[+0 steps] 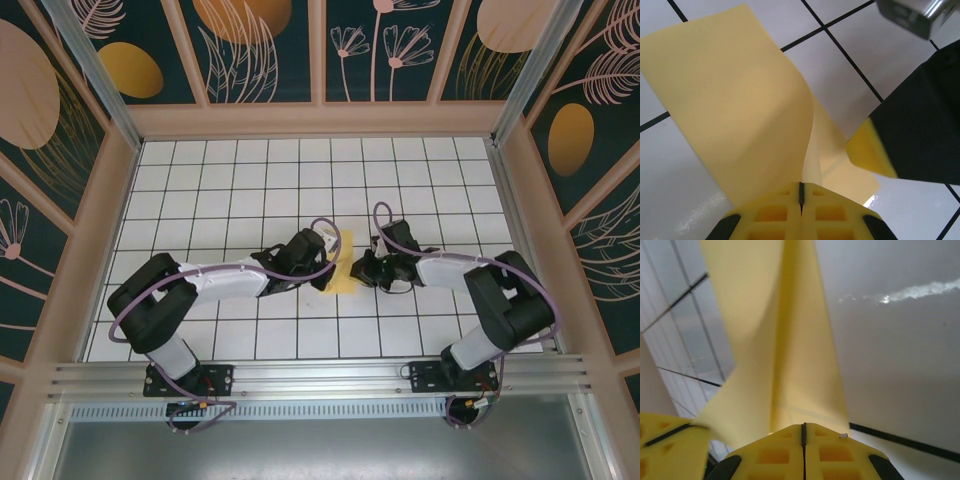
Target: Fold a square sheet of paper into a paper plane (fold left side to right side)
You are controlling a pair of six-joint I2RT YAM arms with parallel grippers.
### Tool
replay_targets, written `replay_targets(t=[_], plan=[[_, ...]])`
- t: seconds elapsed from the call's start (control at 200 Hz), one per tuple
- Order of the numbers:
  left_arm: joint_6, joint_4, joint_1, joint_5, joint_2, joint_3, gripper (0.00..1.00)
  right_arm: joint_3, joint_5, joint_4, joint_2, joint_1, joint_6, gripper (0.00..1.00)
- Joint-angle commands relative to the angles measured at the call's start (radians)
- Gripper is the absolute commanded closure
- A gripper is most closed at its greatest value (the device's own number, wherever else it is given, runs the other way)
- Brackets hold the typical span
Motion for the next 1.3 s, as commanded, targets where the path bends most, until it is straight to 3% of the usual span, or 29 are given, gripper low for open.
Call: replay_targets(t=[0.0,0.621,1.296], plan=[[0.007,0.005,0.009,0.001,-0.008,-0.011,1.00,0.042,0.041,-0.037,0.045,0.015,-0.022,0.92],[0.115,-0.090,0.041,-0.017,0.010,0.008,1.00,0.074,0.093,-0.140,0.091,0.028,-0.077,0.92],[0.137,-0.058,0.078,-0.039,0.082,0.048,1.00,0.079,0.084,-0.148,0.093,0.031,-0.086,0.91]])
